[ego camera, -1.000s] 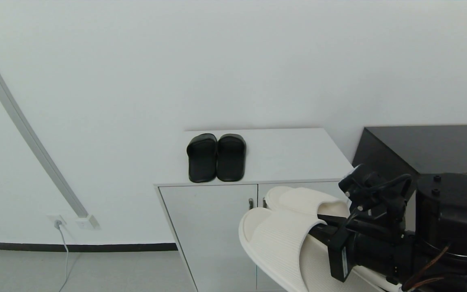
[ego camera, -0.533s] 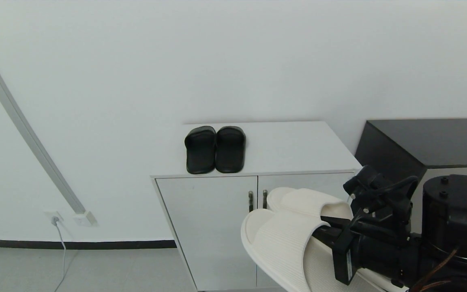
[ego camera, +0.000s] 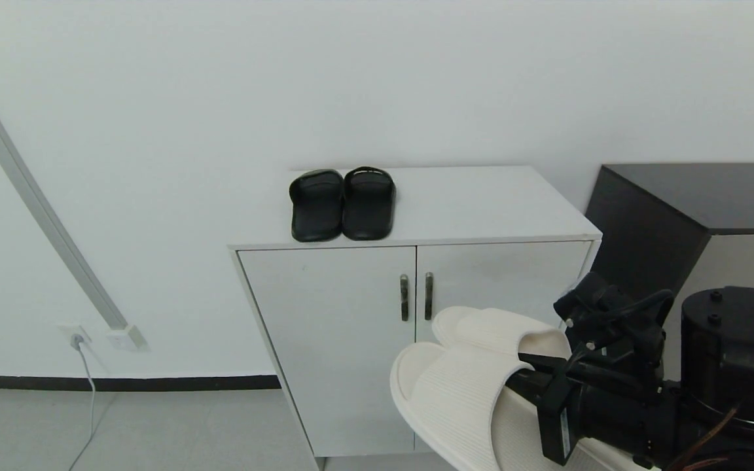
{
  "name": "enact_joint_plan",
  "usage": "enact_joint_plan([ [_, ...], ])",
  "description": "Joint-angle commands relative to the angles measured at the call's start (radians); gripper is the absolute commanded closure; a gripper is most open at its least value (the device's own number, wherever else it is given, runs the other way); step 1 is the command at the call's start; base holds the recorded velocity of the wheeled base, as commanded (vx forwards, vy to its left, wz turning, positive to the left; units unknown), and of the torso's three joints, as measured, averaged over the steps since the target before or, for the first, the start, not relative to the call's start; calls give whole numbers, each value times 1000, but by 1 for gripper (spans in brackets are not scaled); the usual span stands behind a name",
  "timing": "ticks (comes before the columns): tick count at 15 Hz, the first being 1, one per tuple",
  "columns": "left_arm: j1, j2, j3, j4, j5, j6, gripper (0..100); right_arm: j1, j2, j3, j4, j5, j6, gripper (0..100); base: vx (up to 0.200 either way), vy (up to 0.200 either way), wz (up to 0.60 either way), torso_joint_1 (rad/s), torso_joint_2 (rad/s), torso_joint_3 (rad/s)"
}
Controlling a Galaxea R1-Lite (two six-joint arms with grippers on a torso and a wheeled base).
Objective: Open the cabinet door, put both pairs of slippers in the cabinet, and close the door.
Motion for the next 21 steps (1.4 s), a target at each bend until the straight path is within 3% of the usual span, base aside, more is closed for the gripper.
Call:
enact_joint_plan([
  [1,0,1,0,0,0,-1,0,0,1,1,-2,0,1,100,0,0,0,-203,515,310],
  [12,0,1,0,0,-1,1,0,2,3,24,-33,3,-23,100,0,0,0,-163,491,324],
  [21,0,1,0,0,0,1,0,3,11,36,-32,5,-26,100,0,0,0,-65,443,372],
])
